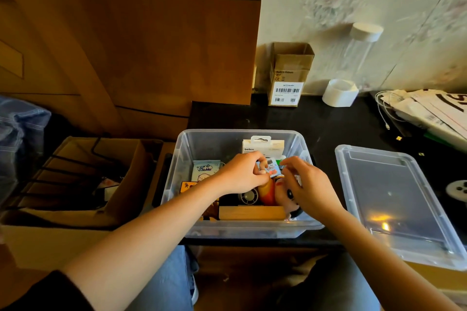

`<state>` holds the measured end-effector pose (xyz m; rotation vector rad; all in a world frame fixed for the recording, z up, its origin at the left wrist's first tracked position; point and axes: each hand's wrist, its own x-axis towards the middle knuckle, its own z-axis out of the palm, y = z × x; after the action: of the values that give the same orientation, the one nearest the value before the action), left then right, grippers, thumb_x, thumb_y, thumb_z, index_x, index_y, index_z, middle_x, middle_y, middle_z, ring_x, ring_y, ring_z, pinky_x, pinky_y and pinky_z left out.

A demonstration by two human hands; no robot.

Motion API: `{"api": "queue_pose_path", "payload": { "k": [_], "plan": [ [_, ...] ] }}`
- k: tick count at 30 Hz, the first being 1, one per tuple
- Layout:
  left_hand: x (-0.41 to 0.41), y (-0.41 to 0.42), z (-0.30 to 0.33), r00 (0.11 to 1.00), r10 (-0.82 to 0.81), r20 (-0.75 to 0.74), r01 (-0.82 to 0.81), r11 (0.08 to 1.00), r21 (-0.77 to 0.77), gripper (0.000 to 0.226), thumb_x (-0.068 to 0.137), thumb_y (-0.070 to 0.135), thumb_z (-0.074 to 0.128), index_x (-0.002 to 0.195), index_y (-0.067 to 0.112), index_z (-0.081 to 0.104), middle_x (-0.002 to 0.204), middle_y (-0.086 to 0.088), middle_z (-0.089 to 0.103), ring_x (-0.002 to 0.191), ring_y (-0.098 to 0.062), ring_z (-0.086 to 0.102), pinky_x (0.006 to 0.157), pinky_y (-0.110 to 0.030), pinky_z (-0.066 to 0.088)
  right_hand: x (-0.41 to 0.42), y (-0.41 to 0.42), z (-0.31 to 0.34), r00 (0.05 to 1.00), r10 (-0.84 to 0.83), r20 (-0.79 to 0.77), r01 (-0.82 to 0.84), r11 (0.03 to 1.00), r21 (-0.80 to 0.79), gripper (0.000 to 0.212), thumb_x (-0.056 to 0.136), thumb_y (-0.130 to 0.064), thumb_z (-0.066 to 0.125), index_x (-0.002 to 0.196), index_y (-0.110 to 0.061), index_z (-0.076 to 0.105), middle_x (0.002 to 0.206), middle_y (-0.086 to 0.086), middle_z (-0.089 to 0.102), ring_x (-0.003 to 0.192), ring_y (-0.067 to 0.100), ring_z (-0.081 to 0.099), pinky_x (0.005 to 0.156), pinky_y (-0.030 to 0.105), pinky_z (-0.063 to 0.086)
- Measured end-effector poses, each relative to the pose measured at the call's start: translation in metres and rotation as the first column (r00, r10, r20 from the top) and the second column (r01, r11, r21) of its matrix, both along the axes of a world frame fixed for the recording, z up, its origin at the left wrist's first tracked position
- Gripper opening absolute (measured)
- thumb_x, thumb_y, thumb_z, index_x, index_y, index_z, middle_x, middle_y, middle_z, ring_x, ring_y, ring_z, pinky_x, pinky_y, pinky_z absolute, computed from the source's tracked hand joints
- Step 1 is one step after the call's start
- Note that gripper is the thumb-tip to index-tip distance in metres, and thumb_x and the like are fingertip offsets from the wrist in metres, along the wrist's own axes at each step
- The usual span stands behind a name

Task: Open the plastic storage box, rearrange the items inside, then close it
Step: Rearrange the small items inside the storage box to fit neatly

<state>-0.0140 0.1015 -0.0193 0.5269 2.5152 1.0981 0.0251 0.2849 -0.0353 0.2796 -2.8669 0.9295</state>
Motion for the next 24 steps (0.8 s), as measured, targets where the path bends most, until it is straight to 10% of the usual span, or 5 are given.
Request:
{"api": "queue_pose_path", "payload": {
  "k": [10, 16, 24],
  "plan": [
    [0.004, -0.041, 0.014, 0.956, 0.281, -0.084, -0.247, 0.926, 0.287, 0.007, 0.092, 0.019, 0.055, 0.097, 0.020, 0.051, 0.079, 0.000, 0.064, 0.058, -0.004, 0.059, 0.057, -0.019, 0.045, -0.002, -0.007, 0.024, 0.992, 0.017, 0.129, 0.049, 0.870, -0.491, 0.044, 0.079, -0.057, 0.041, 0.118, -0.037, 0.040, 0.098, -0.021, 0.057, 0.089, -0.009, 0.059, 0.064, 0.006, 0.047],
    [0.008, -0.055, 0.007, 0.915, 0.391, -0.097, -0.330, 0.866, 0.377, 0.008, 0.097, 0.017, 0.047, 0.099, 0.024, 0.044, 0.095, -0.021, 0.062, 0.085, -0.033, 0.062, 0.069, -0.044, 0.053, -0.013, -0.030, 0.042, 0.902, 0.125, 0.413, 0.190, 0.745, -0.640, 0.045, 0.081, -0.057, 0.050, 0.117, -0.029, 0.045, 0.101, -0.003, 0.062, 0.073, 0.019, 0.071, 0.059, 0.029, 0.057],
    [0.018, -0.072, 0.002, 0.942, 0.330, -0.066, -0.278, 0.873, 0.400, 0.025, 0.095, 0.010, 0.052, 0.115, 0.021, 0.041, 0.105, -0.005, 0.061, 0.085, -0.005, 0.064, 0.068, -0.015, 0.049, -0.033, -0.056, 0.057, 0.898, 0.125, 0.422, 0.198, 0.740, -0.643, 0.049, 0.070, -0.049, 0.070, 0.111, -0.031, 0.049, 0.096, 0.001, 0.064, 0.073, 0.014, 0.069, 0.052, 0.021, 0.052]
  ]
}}
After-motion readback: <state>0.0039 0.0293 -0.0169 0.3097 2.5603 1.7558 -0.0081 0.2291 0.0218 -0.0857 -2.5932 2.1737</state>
